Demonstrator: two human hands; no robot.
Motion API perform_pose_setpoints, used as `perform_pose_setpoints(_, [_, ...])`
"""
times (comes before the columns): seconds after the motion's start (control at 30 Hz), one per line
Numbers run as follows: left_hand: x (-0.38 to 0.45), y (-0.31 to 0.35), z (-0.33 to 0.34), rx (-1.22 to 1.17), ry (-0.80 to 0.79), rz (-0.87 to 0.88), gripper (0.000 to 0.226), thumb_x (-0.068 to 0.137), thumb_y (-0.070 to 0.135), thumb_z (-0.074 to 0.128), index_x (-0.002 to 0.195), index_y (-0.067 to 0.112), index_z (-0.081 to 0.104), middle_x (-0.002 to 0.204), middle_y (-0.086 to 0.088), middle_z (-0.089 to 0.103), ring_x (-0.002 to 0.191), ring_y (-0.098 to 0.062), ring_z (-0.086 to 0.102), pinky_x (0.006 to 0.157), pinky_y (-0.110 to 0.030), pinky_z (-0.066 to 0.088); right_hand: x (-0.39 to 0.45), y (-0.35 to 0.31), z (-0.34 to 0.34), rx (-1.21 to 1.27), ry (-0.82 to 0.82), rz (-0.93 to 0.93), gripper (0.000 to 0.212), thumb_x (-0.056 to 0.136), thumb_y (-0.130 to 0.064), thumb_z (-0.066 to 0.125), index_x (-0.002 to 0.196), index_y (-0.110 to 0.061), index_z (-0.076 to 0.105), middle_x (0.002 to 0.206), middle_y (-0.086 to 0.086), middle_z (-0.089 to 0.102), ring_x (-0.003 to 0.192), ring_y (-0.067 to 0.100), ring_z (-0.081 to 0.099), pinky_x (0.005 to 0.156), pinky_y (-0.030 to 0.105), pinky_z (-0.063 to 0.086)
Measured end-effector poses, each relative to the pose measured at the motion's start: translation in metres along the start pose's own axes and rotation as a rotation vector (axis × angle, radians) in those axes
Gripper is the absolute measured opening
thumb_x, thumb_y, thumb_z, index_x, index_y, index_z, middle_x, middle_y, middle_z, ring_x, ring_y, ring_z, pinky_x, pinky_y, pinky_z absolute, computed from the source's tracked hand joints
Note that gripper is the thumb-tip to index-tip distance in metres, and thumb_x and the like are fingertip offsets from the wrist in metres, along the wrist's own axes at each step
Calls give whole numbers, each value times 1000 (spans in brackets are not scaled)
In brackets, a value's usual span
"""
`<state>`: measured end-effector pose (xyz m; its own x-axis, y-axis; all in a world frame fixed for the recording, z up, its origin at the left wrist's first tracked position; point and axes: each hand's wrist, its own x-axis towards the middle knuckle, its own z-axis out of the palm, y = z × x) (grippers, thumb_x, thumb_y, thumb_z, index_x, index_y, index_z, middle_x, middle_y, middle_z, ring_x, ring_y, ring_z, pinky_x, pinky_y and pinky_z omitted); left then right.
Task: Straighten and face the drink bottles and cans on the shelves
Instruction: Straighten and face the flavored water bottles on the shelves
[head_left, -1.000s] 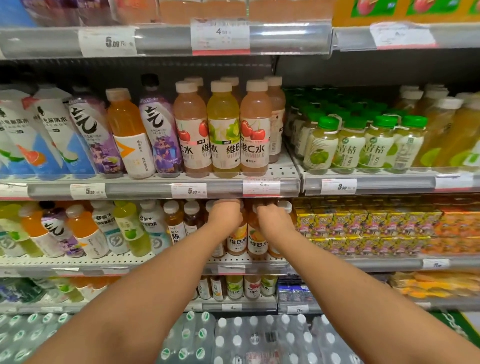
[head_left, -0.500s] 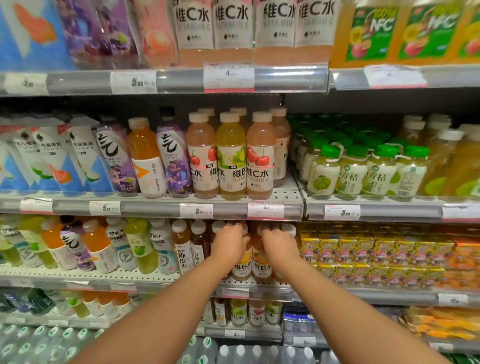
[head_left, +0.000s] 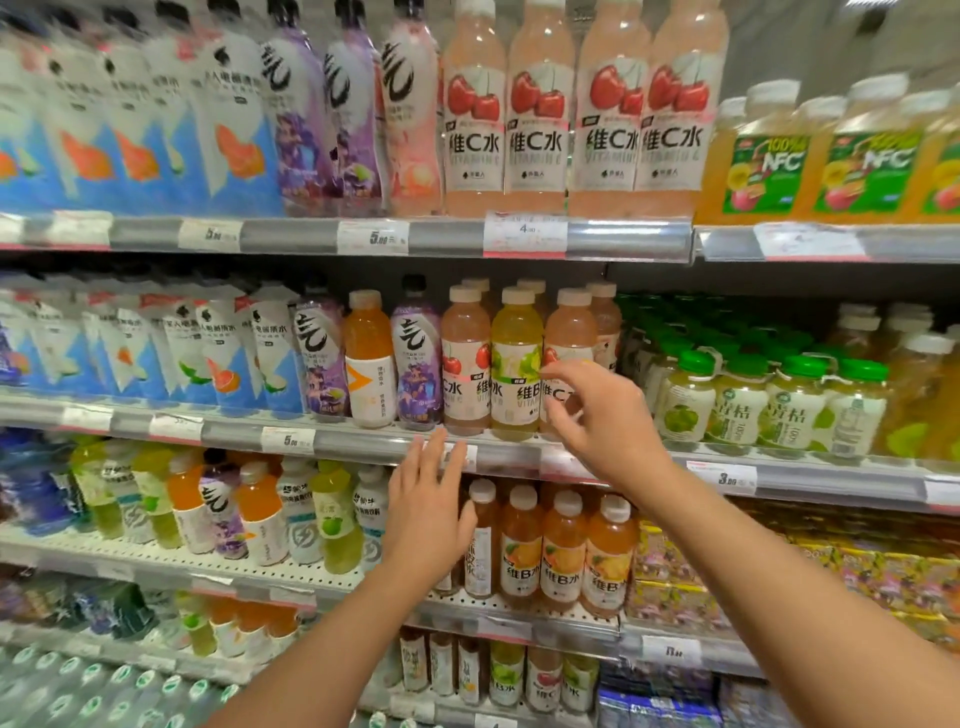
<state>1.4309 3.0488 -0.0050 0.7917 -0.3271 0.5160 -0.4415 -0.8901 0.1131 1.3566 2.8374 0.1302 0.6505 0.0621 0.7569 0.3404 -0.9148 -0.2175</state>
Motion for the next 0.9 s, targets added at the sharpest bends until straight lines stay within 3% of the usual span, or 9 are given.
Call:
perform_pose_setpoints(0.1, [5,-5,9,15,-47,-3,83,98,54,43,163,30,-2,170,-4,-18,157,-32,-9,125,-54,18,61,-24,-2,-179,-24,64,60,96,-33,62,151,-23,40,154,0,44,100,11,66,86,33,55])
perform_pose_setpoints(0.2, [5,-11,17,45,-54,21,88,97,56,44,163,30,-8,166,-2,-30,156,-33,-14,122,-58,21,93,-32,8,-345,-175,142,73,96,-39,61,157,-19,26,159,8,36,117,27,64,86,39,57])
perform_pose_setpoints(0.33, [5,-20,19,37,-47,67,90,97,57,44,161,31,-12,165,1,-33,157,-31,-13,120,-61,23,107,-36,20,-361,-215,223,68,93,-38,68,149,-16,37,142,11,52,118,31,62,85,40,58])
perform_pose_setpoints(0.4, [5,-24,18,41,-47,86,89,96,59,43,162,31,-11,166,1,-30,157,-31,-10,120,-62,24,108,-40,22,-323,-99,244,65,90,-38,71,143,-15,41,128,9,60,106,28,66,74,36,58])
perform_pose_setpoints(0.5, [5,-27,17,45,-49,107,89,97,61,42,161,31,-11,167,0,-27,157,-32,-6,119,-62,25,101,-46,20,-285,103,240,44,90,-41,72,120,-20,47,100,0,66,79,18,66,56,27,45])
perform_pose_setpoints(0.57, [6,-29,16,38,-59,117,88,96,62,41,161,31,-10,168,0,-26,157,-32,-5,119,-63,25,93,-48,17,-232,132,248,40,90,-39,73,116,-22,50,101,-1,68,79,16,64,62,29,50])
perform_pose_setpoints(0.67, [8,-32,12,44,-93,137,86,97,64,39,161,33,-10,168,2,-25,157,-32,-5,118,-63,25,86,-53,8,-153,66,301,46,87,-35,77,126,-21,56,118,1,67,100,20,66,81,35,58])
perform_pose_setpoints(0.77, [12,-32,3,19,-153,141,82,98,64,35,161,34,-8,169,2,-21,157,-30,-6,120,-62,22,74,-56,-4,-127,80,300,38,89,-32,76,122,-21,61,118,0,67,104,21,65,88,36,58])
perform_pose_setpoints(0.9, [6,-27,-24,-109,-146,160,79,101,55,41,163,25,3,172,-1,4,157,-26,9,125,-49,22,41,-61,-26,-68,154,251,36,90,-32,75,122,-19,64,120,-2,66,107,15,61,92,36,56])
